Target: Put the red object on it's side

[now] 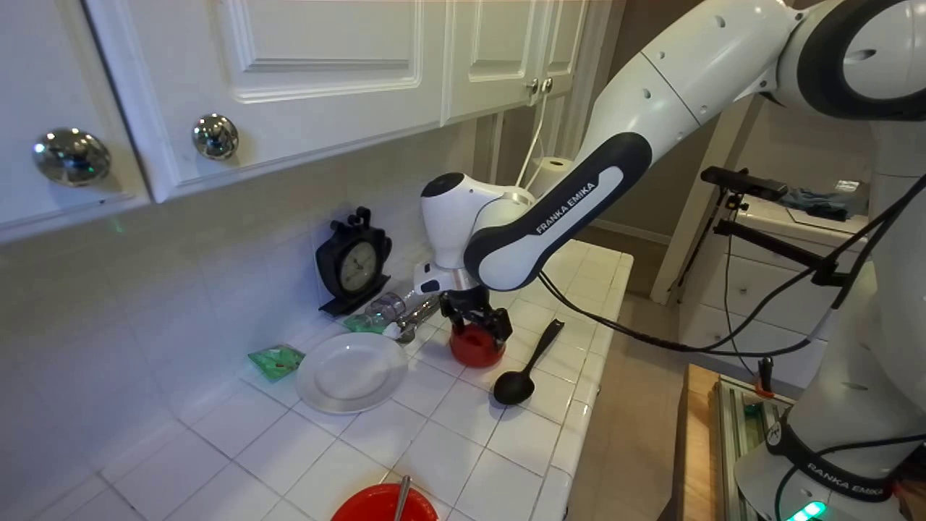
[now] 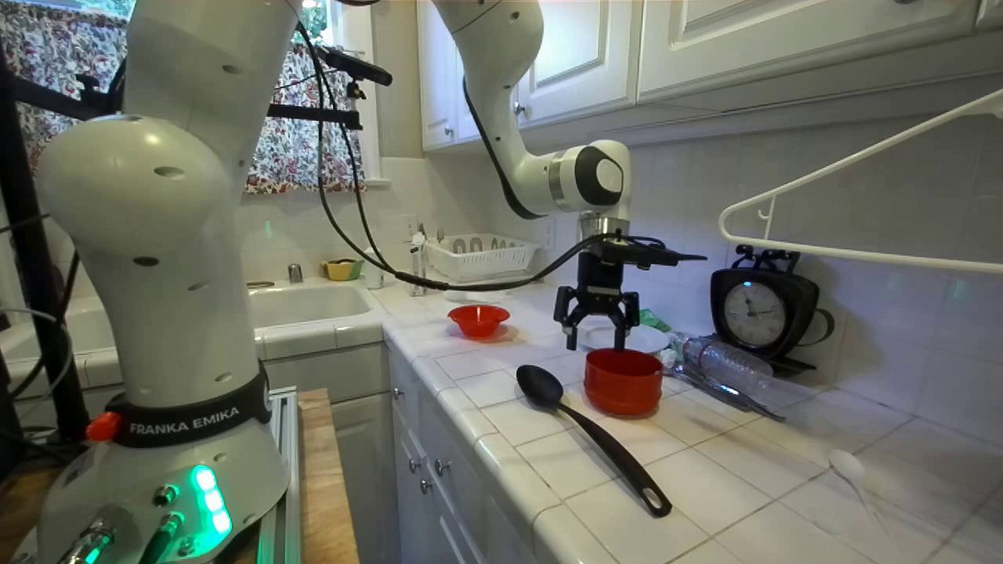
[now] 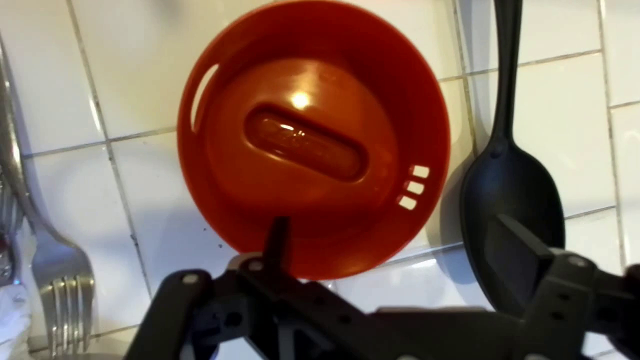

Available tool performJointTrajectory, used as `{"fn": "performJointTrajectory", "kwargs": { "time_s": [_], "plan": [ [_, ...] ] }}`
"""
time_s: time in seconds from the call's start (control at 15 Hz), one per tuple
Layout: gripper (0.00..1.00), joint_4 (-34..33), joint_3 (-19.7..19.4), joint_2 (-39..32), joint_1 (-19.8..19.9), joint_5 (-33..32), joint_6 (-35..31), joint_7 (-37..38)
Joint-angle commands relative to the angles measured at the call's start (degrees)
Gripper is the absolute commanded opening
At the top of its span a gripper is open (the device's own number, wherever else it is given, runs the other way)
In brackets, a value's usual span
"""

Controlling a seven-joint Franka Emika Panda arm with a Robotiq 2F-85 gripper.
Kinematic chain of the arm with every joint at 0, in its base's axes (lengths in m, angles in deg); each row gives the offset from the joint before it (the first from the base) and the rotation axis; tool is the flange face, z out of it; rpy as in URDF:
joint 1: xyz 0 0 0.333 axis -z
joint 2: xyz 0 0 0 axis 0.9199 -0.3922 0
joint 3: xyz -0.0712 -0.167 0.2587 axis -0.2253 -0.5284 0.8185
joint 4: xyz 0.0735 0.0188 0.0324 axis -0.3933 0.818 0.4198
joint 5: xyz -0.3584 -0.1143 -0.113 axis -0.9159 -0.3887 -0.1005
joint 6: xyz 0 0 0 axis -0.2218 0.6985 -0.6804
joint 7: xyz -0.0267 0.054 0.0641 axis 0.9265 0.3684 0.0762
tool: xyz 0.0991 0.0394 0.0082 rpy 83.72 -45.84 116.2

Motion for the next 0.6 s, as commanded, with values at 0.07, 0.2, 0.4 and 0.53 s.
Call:
{"fn": "performJointTrajectory", "kwargs": {
  "time_s": [0.07, 0.2, 0.4, 0.53],
  "plan": [
    [1.0, 1.68, 0.03, 1.83, 0.21, 0.37, -4.67, 2.93],
    [1.0, 1.75, -0.01, 1.48, 0.16, 0.23, -5.57, 3.72],
    [1.0, 2.07, -0.11, 1.23, 0.08, -0.12, -5.43, 4.39],
    [1.0, 1.9, 0.11, 0.94, 0.2, 0.53, -5.06, 4.42]
  ]
}}
